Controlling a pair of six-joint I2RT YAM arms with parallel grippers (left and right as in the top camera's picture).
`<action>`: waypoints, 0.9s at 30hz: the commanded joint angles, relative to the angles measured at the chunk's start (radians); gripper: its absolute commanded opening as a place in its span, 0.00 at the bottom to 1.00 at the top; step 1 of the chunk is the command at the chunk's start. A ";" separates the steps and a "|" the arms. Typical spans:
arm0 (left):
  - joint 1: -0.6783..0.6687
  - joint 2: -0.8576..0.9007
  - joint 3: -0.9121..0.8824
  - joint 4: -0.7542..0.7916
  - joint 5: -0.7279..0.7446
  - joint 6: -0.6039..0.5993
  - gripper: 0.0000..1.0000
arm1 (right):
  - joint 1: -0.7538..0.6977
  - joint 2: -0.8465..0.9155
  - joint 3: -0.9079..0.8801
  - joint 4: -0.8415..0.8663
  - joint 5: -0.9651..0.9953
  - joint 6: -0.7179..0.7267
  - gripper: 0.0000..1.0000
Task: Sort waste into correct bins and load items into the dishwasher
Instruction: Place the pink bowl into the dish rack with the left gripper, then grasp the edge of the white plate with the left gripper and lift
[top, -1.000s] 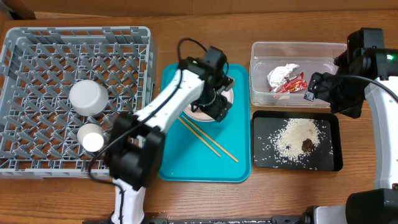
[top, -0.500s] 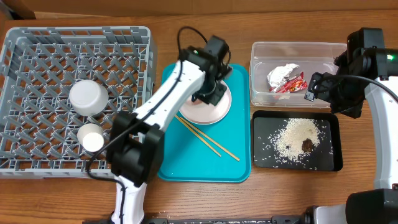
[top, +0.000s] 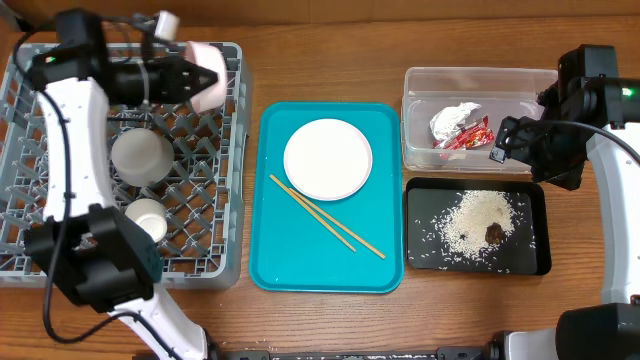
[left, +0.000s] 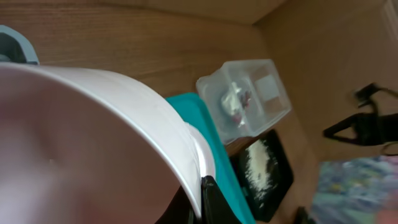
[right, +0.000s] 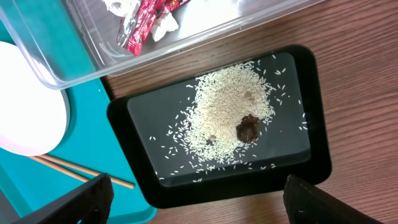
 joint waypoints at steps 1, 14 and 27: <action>0.060 0.112 0.008 -0.001 0.253 0.062 0.04 | -0.002 -0.005 0.011 0.002 0.006 0.008 0.89; 0.279 0.295 0.008 -0.129 0.128 0.061 0.61 | -0.002 -0.005 0.011 0.001 0.006 0.004 0.89; 0.254 -0.143 0.008 -0.201 -0.235 -0.031 1.00 | -0.002 -0.005 0.011 -0.002 0.006 0.004 0.89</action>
